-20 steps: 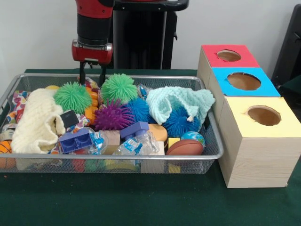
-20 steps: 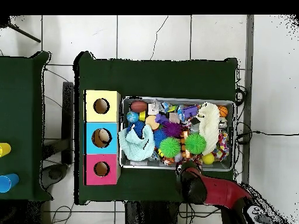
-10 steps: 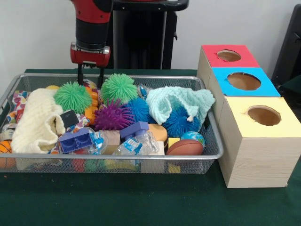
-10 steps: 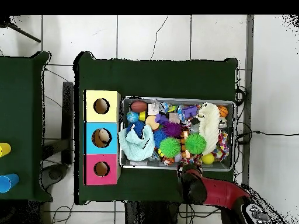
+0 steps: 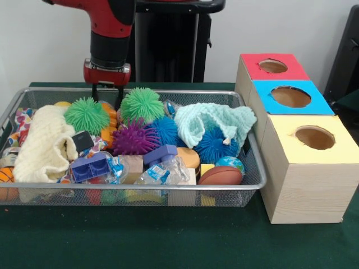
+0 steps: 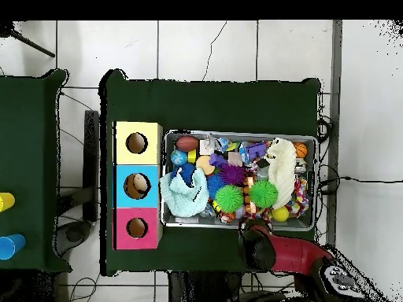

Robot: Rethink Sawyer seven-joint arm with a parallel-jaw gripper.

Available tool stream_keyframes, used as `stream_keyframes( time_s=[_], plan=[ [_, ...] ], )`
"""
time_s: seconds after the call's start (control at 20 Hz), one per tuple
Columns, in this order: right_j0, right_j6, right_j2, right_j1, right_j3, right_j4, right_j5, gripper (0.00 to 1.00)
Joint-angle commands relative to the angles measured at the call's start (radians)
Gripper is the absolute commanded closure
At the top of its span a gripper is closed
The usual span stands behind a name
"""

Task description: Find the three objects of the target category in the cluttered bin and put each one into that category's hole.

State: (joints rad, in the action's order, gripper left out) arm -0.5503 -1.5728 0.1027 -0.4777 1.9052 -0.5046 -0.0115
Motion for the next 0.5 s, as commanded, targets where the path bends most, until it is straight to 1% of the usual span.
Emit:
stream_keyframes(
  time_s=[0.05, 0.1, 0.15, 0.35, 0.45, 0.5],
  plan=[
    [0.003, -0.073, 0.013, 0.14, -0.079, -0.044, -0.055, 0.0],
    [0.002, -0.072, 0.012, 0.138, -0.078, -0.043, -0.059, 0.0],
    [0.001, -0.07, 0.01, 0.137, -0.077, -0.042, -0.064, 1.0],
    [-0.001, -0.064, -0.004, 0.126, -0.069, -0.04, -0.083, 1.0],
    [-0.011, -0.076, -0.02, 0.115, -0.053, -0.032, -0.07, 1.0],
    [0.0, -0.085, -0.01, 0.103, -0.037, -0.029, -0.067, 1.0]
  ],
)
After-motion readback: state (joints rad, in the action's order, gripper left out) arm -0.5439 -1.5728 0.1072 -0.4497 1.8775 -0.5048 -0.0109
